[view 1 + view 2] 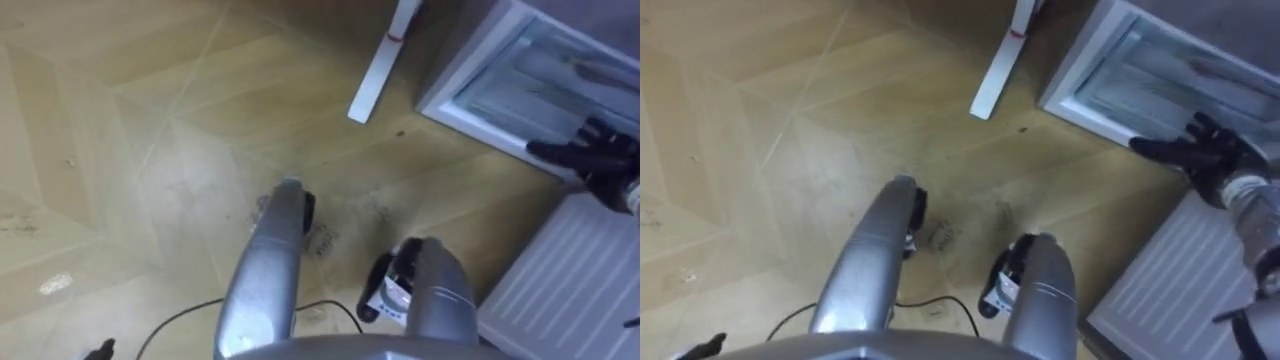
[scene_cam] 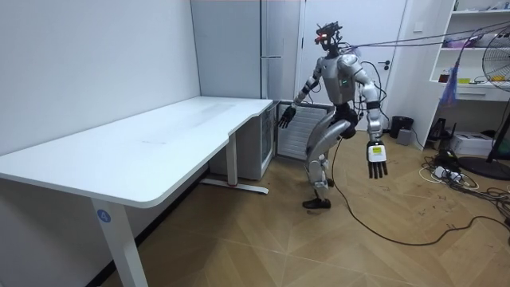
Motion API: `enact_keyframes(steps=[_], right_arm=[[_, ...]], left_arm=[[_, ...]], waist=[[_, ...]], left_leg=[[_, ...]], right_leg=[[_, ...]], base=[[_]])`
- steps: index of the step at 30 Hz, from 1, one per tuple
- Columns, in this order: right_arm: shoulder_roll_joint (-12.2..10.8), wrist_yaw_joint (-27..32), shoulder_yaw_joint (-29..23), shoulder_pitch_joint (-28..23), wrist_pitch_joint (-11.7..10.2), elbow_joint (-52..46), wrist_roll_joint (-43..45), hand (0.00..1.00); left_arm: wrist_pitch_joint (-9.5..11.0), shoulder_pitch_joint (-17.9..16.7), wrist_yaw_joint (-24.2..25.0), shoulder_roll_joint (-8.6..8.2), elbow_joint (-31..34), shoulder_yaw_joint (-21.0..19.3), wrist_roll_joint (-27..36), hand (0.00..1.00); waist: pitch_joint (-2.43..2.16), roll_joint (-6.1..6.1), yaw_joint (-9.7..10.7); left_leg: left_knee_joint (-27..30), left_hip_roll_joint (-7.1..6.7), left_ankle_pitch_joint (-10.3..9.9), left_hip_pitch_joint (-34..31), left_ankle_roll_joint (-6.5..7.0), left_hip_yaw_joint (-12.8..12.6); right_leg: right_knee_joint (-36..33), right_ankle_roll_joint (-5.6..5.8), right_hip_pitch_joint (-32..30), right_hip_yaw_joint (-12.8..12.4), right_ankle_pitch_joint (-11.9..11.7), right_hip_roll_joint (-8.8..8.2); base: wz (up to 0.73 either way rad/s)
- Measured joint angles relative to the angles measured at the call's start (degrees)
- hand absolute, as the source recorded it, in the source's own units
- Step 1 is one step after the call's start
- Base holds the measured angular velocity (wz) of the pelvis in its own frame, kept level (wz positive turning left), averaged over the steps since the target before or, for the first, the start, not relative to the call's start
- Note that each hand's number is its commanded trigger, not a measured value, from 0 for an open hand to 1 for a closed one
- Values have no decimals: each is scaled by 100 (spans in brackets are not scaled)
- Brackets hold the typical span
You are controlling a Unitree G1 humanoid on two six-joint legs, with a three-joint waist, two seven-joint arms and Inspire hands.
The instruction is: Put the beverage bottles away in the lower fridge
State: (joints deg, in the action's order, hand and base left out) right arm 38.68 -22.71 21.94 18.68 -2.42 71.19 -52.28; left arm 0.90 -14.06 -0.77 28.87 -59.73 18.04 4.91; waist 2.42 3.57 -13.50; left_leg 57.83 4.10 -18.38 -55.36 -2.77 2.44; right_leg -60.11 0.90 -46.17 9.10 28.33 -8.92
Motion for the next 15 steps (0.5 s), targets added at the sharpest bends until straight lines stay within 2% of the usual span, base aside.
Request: enact_keyframes(steps=[2, 3, 4, 6, 7, 9, 12, 14, 15], right_arm=[[-88, -256, 215, -111, -8, 174, 499, 0], [-144, -292, 258, -175, -7, 200, 532, 0], [-295, -391, 278, -279, 8, 227, 631, 0], [-620, -590, 276, -440, 81, 245, 921, 0], [-699, -641, 274, -507, 106, 262, 983, 0], [-1018, -715, 244, -776, 136, 319, 1102, 0], [-1327, -702, 241, -1030, 180, 378, 1096, 0], [-1632, -663, -40, -1207, 184, 432, 1094, 0], [-1705, -655, -128, -1253, 172, 468, 1104, 0]], left_arm=[[125, 254, 23, -123, -20, 13, 118, 0], [168, 354, 25, -168, -61, 14, 117, 0], [246, 496, 15, -257, -118, 5, 117, 0], [305, 682, 24, -447, -268, 0, 115, 0], [318, 707, 22, -497, -305, -5, 114, 0], [334, 751, 28, -656, -404, -9, 115, 0], [337, 902, 1, -859, -682, -26, 113, 0], [340, 922, -66, -1060, -790, -183, 115, 0], [339, 919, -106, -1121, -794, -240, 110, 0]], waist=[[26, -87, 56], [19, -97, 58], [18, -95, 43], [14, -93, 47], [10, -99, 54], [-5, -125, 118], [-8, -142, 194], [-17, -149, 291], [-21, -155, 340]], left_leg=[[-242, -48, -38, 311, 92, -80], [-327, -64, -30, 386, 106, -91], [-482, -68, -22, 511, 119, -129], [-762, -73, -13, 761, 129, -192], [-825, -75, -13, 829, 129, -210], [-1071, -76, -5, 1148, 110, -240], [-1352, -79, 21, 1518, 68, -245], [-1625, -77, 49, 1843, 24, -260], [-1699, -73, 66, 1938, 18, -262]], right_leg=[[396, 140, 343, -40, -97, -10], [501, 166, 415, -47, -130, -7], [694, 185, 532, -57, -192, -5], [986, 187, 729, -61, -284, -17], [1046, 189, 787, -61, -290, -22], [1298, 188, 1092, -45, -328, -9], [1556, 170, 1452, 41, -379, -16], [1848, 157, 1764, 65, -400, 15], [1939, 153, 1861, 72, -429, 30]], base=[[-9], [0], [-10], [-15], [-6], [0], [4], [-2], [-4]])
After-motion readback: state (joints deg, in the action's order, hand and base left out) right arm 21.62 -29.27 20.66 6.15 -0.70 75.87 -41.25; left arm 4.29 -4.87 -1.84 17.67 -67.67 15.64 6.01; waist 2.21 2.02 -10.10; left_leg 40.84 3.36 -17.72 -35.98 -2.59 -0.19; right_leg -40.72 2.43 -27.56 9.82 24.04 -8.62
